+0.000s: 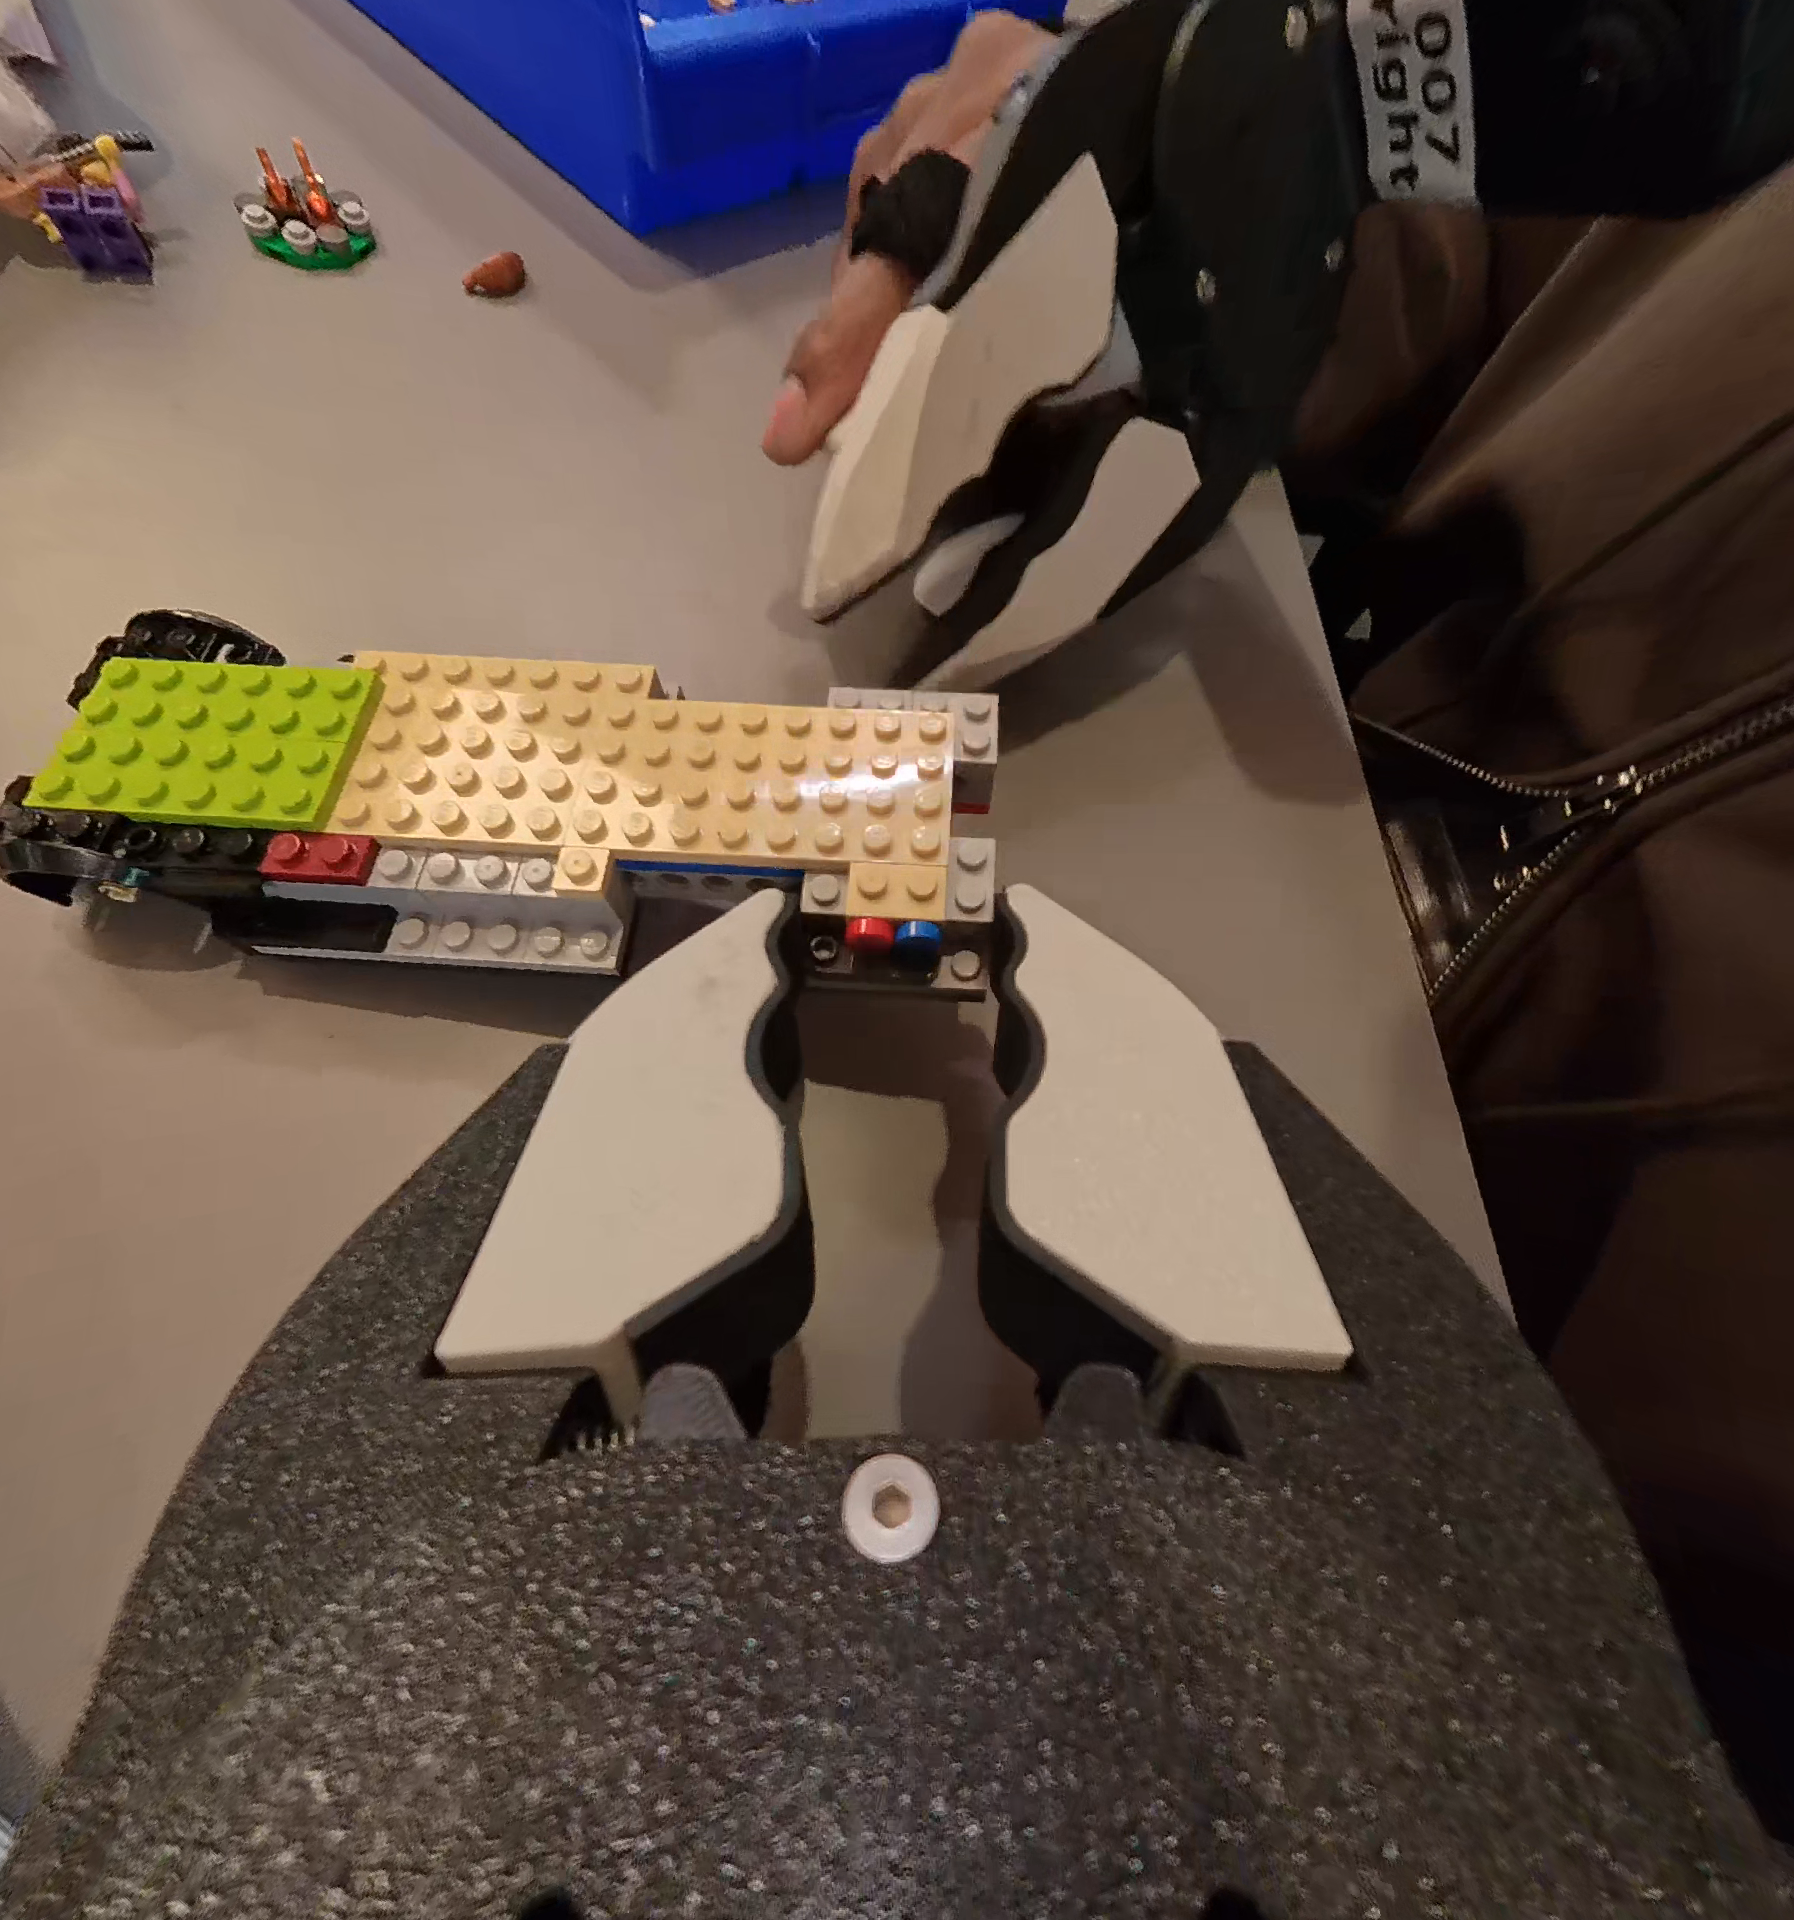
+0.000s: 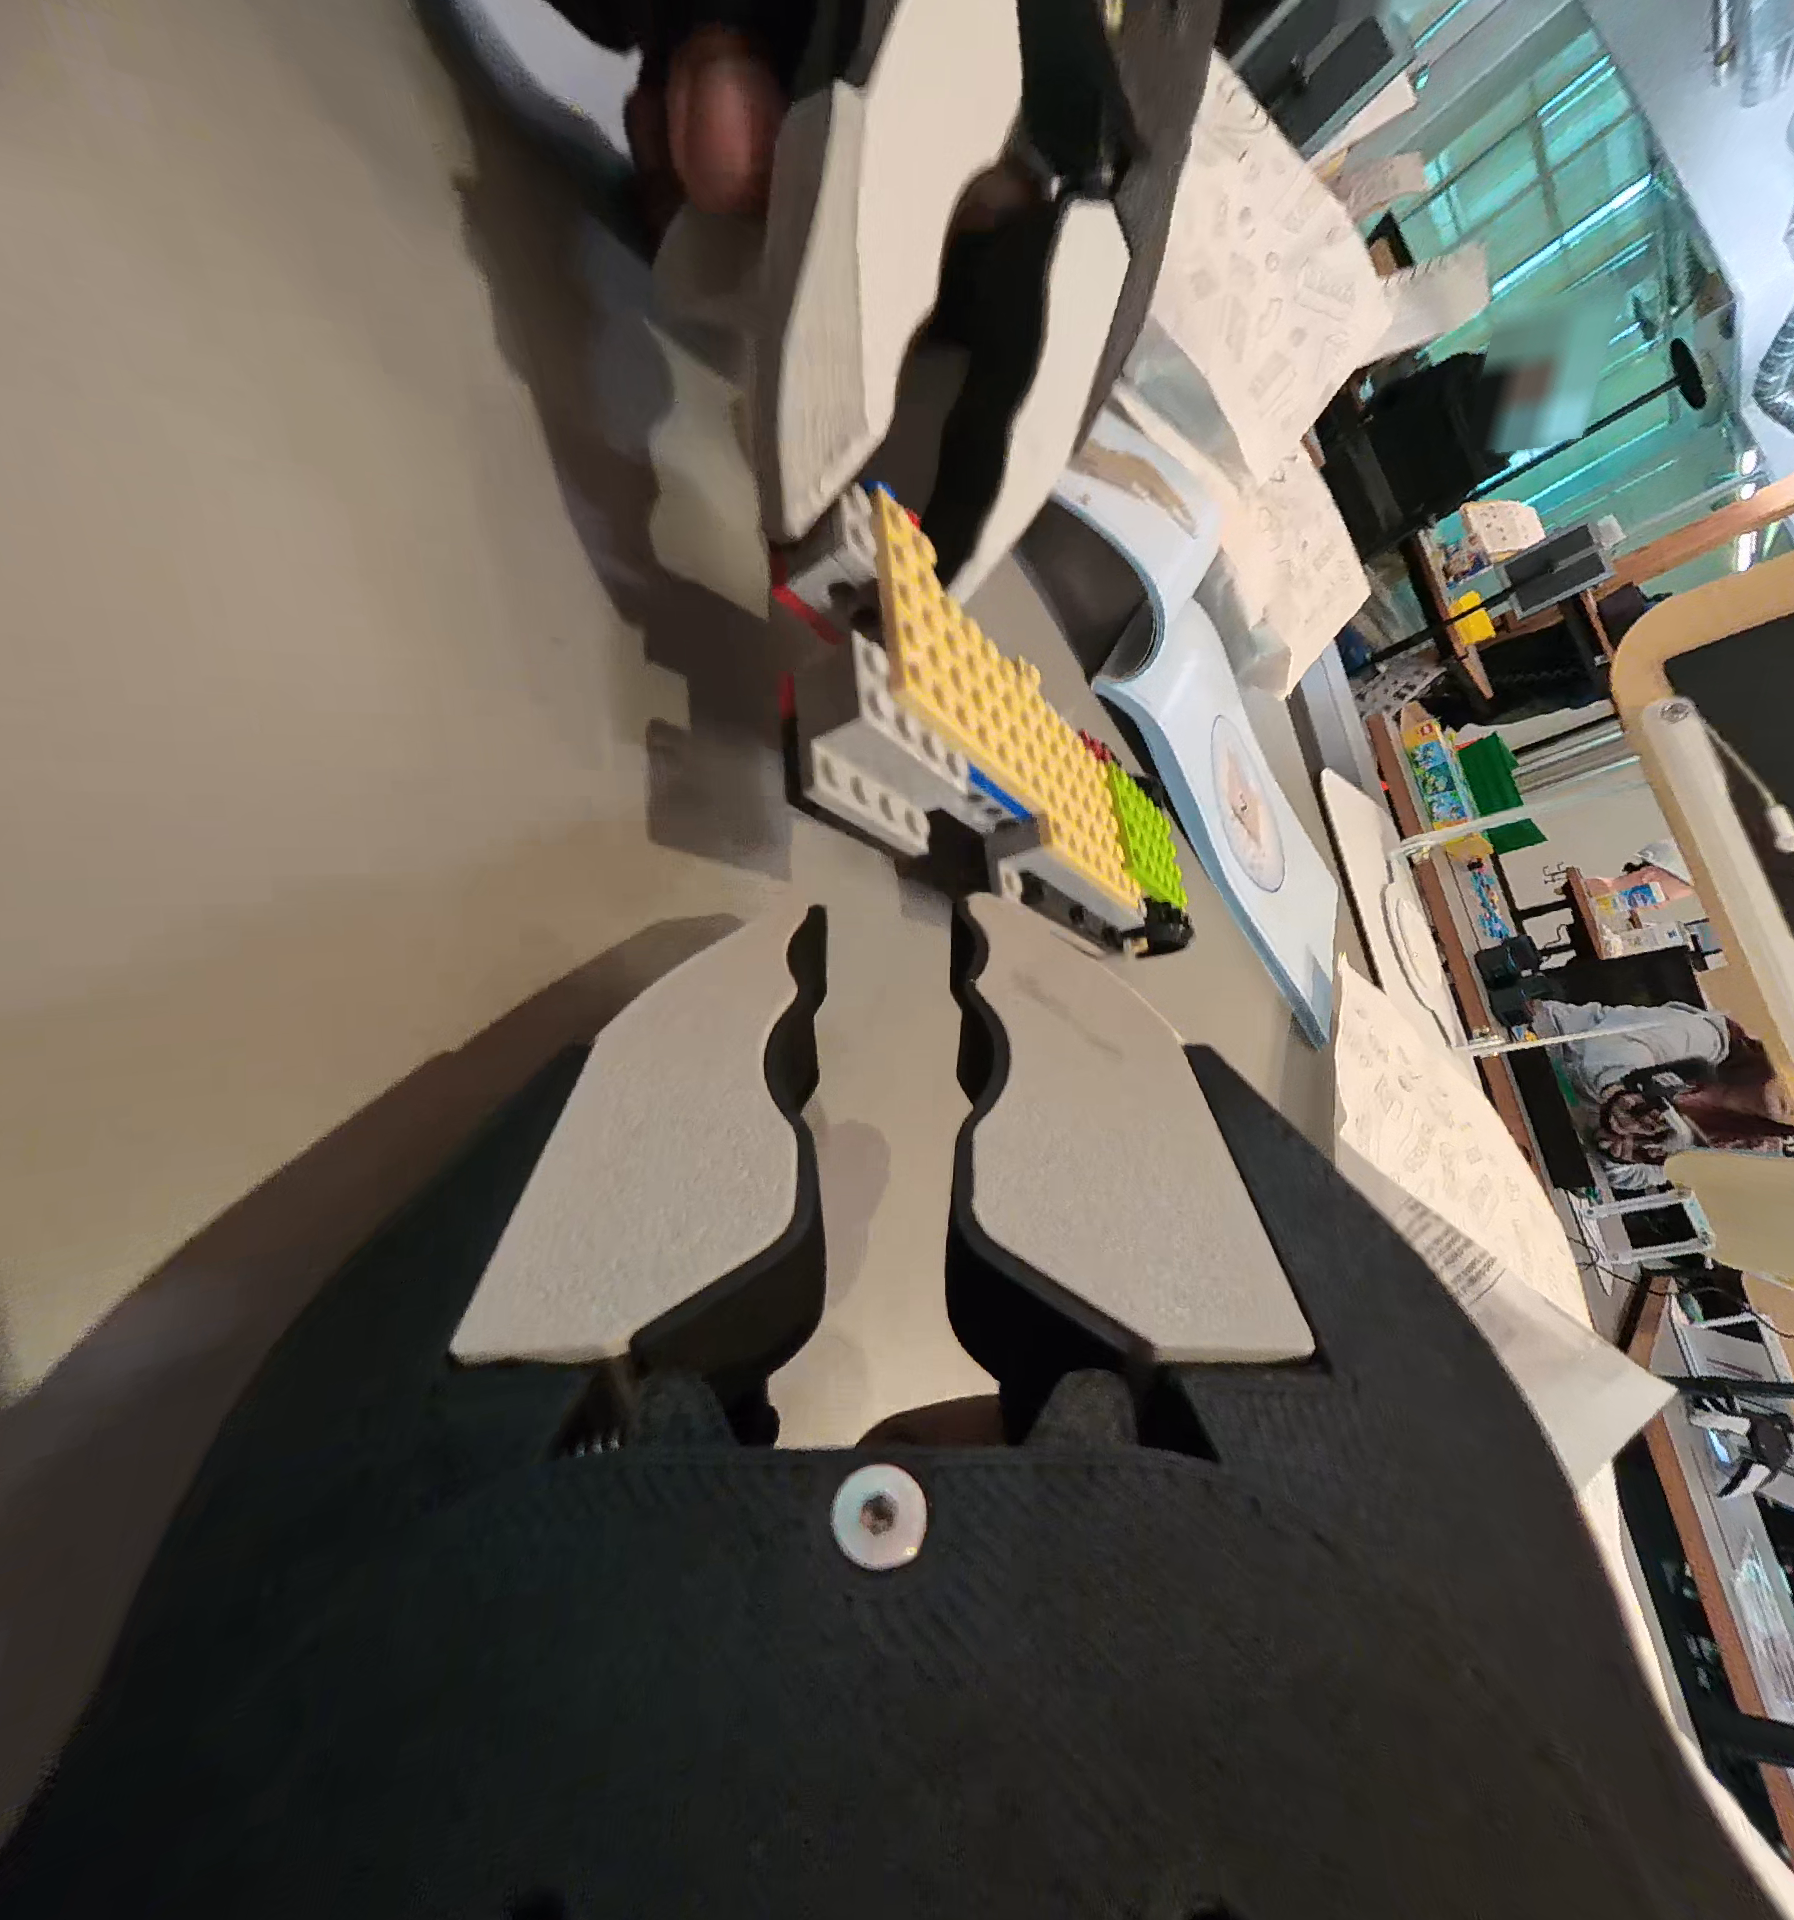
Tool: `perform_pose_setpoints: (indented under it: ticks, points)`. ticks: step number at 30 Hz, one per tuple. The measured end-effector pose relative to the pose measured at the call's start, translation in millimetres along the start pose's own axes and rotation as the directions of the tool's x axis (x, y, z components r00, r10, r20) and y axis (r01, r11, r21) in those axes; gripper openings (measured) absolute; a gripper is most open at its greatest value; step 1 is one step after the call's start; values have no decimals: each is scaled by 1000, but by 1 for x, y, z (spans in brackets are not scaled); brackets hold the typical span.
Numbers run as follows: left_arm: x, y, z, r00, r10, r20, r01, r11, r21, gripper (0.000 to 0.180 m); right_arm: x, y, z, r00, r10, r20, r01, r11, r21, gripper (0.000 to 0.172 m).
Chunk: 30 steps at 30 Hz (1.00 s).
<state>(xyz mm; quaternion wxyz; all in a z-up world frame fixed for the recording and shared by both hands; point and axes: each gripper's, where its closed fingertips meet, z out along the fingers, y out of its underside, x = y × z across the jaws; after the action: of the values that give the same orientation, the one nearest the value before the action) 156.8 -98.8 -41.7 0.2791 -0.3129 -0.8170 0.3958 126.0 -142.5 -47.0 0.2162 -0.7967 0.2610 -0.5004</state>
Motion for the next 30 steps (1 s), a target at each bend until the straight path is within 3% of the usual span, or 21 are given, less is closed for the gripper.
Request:
perform_pose_setpoints:
  ticks: [6,10,12,17,25,30]
  points:
    - [19,8,6,994,87,-73,-91,994,-59,33,15,7,-2,982,182,45,-182,983,-6,24]
    - [23,13,11,989,123,-78,-131,986,-99,33,17,3,-2,908,384,165,-388,922,-11,30]
    - [24,15,12,988,132,-82,-141,984,-109,33,14,2,1,883,421,210,-423,905,-36,35]
    - [28,23,17,981,171,-90,-184,969,-164,33,3,4,12,886,390,250,-375,921,-105,41]
    - [33,33,24,969,223,-101,-241,942,-234,34,-9,5,17,915,284,286,-249,956,-153,33]
    - [33,33,25,969,226,-104,-244,941,-234,34,-7,4,17,880,320,351,-279,946,-164,29]
